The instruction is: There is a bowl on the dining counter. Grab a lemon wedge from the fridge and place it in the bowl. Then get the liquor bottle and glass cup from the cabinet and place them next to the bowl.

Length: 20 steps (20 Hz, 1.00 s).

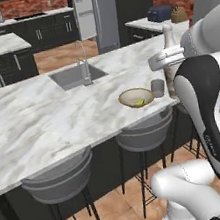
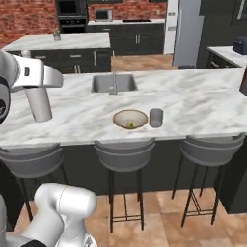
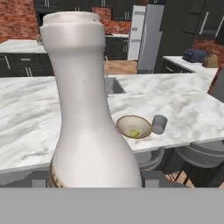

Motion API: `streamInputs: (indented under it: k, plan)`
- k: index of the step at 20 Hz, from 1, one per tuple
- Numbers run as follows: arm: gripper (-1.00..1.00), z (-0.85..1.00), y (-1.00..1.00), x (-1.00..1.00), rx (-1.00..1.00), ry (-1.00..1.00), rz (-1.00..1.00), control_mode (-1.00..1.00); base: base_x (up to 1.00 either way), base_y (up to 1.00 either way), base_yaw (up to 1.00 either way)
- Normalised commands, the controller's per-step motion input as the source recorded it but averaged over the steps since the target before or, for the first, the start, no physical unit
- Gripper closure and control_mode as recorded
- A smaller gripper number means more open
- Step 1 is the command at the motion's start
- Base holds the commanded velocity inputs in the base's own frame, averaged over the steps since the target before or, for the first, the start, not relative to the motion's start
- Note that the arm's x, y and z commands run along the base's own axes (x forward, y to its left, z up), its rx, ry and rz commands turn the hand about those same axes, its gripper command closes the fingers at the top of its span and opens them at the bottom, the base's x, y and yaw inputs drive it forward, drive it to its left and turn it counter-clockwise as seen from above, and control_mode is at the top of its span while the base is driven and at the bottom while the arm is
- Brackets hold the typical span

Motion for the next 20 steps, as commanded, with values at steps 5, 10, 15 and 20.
streamInputs:
  k: [5,10,15,20]
  plan:
    - [1.00,0.00,0.00,0.00,0.00,0.00,0.00,1.00,0.73,-0.51,0.19]
    - [1.00,0.00,0.00,0.00,0.00,0.00,0.00,1.00,0.51,-0.15,0.27]
    - [1.00,-0.06,0.00,0.05,0.01,0.00,0.09,-1.00,0.24,-0.01,0.37]
    - [1.00,-0.28,-0.21,0.57,0.04,0.00,0.29,-1.00,0.00,0.00,0.00]
